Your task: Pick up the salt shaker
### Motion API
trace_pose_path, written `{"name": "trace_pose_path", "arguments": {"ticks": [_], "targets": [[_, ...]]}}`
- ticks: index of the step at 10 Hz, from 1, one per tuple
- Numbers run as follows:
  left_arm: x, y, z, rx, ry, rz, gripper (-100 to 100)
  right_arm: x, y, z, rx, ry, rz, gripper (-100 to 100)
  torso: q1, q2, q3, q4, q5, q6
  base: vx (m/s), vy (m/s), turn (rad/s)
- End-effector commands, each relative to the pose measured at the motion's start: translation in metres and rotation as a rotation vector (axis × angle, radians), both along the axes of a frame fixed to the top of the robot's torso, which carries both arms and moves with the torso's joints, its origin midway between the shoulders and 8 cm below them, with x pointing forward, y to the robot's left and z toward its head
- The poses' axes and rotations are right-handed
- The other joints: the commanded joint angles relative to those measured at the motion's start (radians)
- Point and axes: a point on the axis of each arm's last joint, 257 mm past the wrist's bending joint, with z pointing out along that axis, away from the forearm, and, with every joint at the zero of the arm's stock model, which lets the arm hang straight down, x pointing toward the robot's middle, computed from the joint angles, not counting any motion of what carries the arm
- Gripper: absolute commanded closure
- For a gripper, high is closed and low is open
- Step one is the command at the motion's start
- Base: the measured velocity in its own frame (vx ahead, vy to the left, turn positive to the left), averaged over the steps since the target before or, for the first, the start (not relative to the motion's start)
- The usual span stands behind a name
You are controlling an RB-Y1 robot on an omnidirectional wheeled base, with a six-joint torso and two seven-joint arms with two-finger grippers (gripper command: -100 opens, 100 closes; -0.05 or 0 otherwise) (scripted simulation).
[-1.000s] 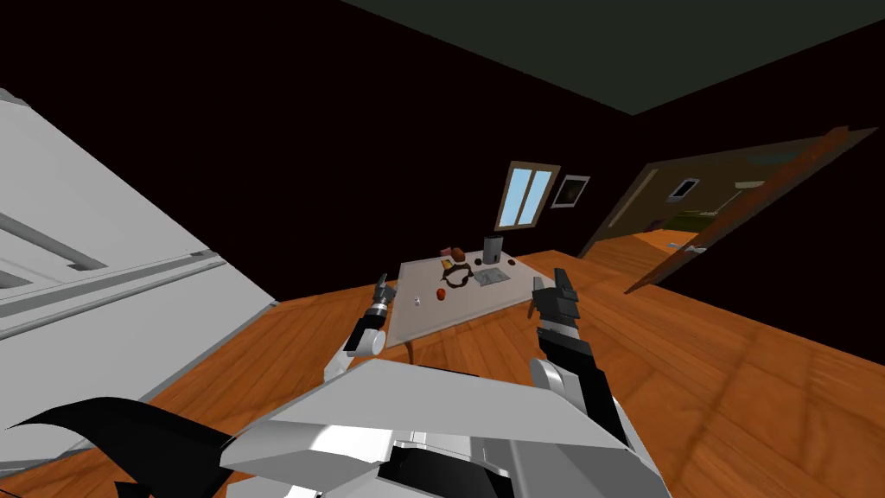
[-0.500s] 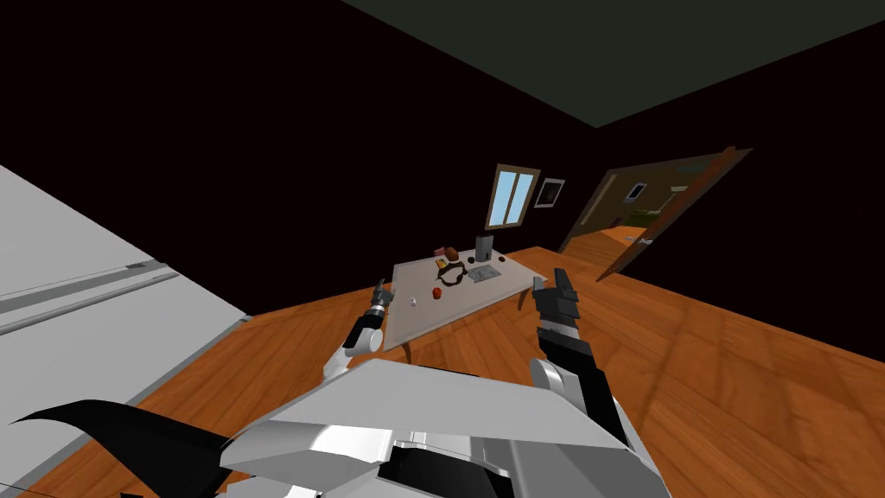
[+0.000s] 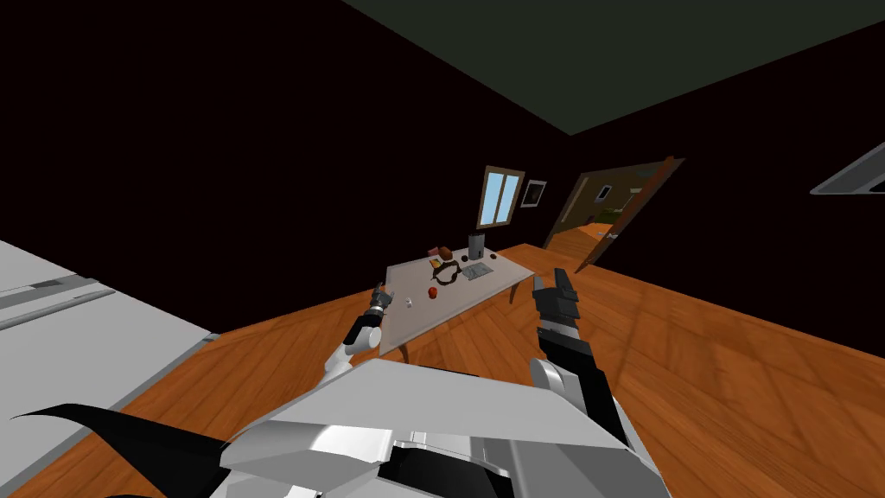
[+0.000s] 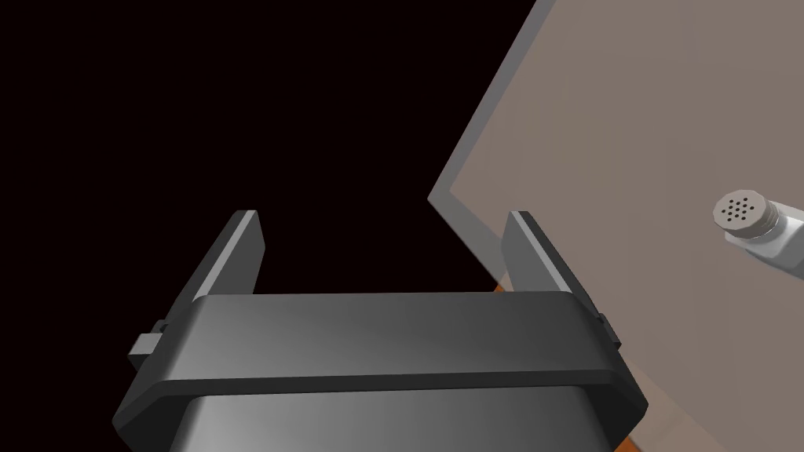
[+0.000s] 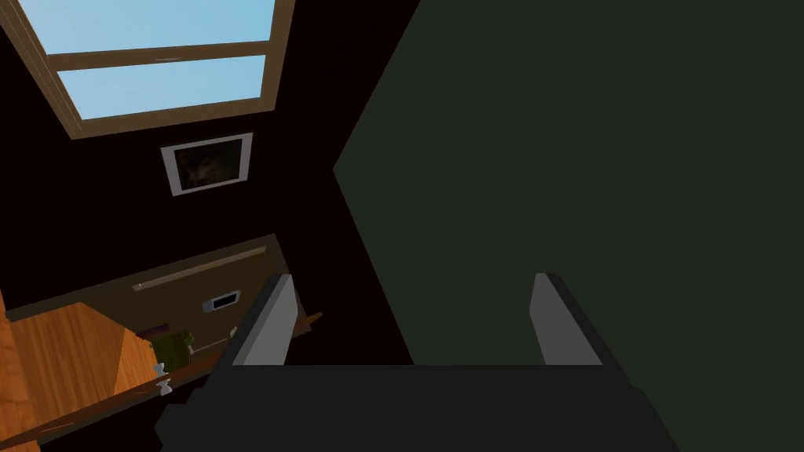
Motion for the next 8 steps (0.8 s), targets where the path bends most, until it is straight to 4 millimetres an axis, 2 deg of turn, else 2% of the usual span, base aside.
{"name": "trace_pose_path", "arguments": {"ticks": [1, 2, 4, 5, 8], "targets": [[-0.002, 0.005, -0.013, -0.010, 0.028, 0.011, -100, 0.000, 0.000, 0.000, 0.000, 0.000, 0.000, 0, 0.000, 0.000, 0.000, 0.000, 0.000, 0.000, -0.013, 0.010, 0.013], [0.002, 0.014, -0.020, -0.059, 0.040, 0.028, -100, 0.000, 0.000, 0.000, 0.000, 0.000, 0.000, 0, -0.001, -0.001, 0.000, 0.000, 0.000, 0.000, -0.022, 0.009, -0.298], [-0.003, 0.018, -0.035, -0.061, 0.070, 0.038, -100, 0.000, 0.000, 0.000, 0.000, 0.000, 0.000, 0, -0.001, -0.001, 0.000, 0.000, 0.000, 0.000, -0.018, 0.017, -0.044], [0.001, 0.028, -0.043, -0.113, 0.084, 0.058, -100, 0.000, 0.000, 0.000, 0.000, 0.000, 0.000, 0, -0.001, -0.001, -0.001, 0.000, 0.000, 0.000, -0.024, 0.014, -0.239], [-0.008, 0.043, -0.075, -0.170, 0.146, 0.099, -100, 0.000, 0.000, 0.000, 0.000, 0.000, 0.000, 0, 0.000, 0.000, 0.000, 0.000, 0.000, 0.001, -0.031, 0.024, -0.184]]}}
